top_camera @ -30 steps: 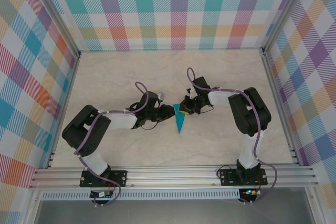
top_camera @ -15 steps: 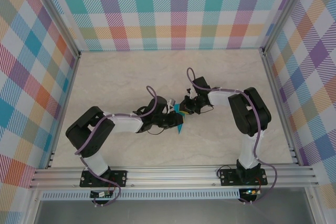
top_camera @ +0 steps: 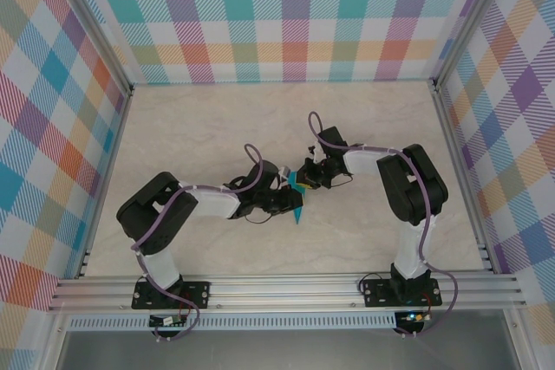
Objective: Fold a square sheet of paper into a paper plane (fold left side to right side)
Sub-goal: Fold the wing for the fifth time at the center of the table.
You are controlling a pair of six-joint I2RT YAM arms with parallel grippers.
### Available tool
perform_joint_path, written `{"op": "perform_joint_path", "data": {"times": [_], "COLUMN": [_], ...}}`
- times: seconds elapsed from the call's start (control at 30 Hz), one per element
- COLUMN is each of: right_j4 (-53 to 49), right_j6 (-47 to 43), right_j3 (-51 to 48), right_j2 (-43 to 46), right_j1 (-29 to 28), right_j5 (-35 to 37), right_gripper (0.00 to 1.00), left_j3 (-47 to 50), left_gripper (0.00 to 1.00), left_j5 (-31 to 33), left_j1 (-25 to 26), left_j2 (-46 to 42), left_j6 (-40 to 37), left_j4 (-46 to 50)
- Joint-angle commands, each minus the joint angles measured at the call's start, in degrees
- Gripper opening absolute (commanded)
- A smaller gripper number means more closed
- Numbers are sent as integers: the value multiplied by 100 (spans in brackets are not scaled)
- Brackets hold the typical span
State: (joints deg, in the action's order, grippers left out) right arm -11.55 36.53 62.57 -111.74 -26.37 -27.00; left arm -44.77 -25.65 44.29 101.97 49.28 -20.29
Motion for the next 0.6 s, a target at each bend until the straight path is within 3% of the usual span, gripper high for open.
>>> {"op": "perform_joint_path", "data": {"times": [0.0, 0.57], "right_j4": [-698, -718], "right_j6": [-156, -208], "right_j3": [-186, -65], "right_j2": [-207, -146], "right_j1": [-16, -17], "right_j5": [530, 462], "right_gripper": [11, 9], "left_j3": [76, 53], "left_gripper": [15, 13], "left_j5": [36, 208], "left_j1": [117, 180], "left_j2": [153, 432], "left_j6": [90, 161], "left_j4": [-168, 185]}}
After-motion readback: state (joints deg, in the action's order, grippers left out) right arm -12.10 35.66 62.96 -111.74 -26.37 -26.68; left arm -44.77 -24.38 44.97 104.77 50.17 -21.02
